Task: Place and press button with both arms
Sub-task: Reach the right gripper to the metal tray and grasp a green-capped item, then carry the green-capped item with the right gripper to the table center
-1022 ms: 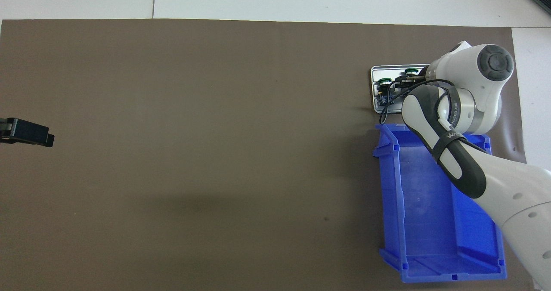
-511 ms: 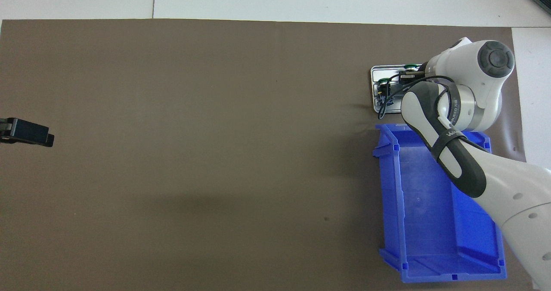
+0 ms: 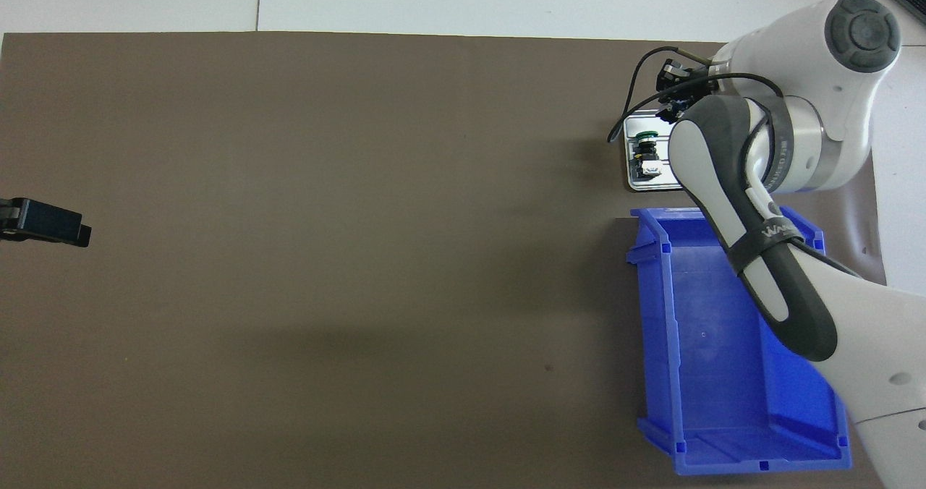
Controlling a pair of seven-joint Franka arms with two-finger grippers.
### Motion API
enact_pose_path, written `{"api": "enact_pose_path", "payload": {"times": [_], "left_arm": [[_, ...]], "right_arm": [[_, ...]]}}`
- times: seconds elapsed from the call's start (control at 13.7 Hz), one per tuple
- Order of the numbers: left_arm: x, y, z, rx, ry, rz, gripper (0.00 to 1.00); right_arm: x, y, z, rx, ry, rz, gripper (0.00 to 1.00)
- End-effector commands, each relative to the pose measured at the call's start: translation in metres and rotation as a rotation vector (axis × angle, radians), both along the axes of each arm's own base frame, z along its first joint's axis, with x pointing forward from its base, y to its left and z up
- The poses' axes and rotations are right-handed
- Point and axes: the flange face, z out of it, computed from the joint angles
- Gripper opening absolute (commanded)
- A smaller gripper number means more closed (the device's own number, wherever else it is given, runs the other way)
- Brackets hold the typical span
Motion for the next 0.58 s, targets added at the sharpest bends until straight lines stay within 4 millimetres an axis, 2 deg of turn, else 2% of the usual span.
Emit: {"api": "enact_pose_path", "payload": {"times": [0.0,0.22,0.36,0.44,0.51], "left_arm": [[-0.005,0.002,0.0,0.007,0.006,0.001,1.0],[-0.005,0.002,0.001,0.007,0.004,0.001,1.0],[-0.005,0.002,0.001,0.007,0.004,0.001,1.0],[-0.005,0.002,0.0,0.007,0.006,0.001,1.0],[-0.005,0.002,0.0,0.007,0.006,0.001,1.0]], "right_arm": [[-0.012,0.061,0.022,0.037,-0.016,-0.258,0.0],[-0.039,0.153,0.028,0.093,-0.031,-0.455,0.0],[-0.067,0.213,0.035,0.126,-0.045,-0.55,0.0],[-0.084,0.245,0.033,0.127,-0.04,-0.588,0.0],[-0.099,0.268,0.03,0.122,-0.035,-0.634,0.0]]}}
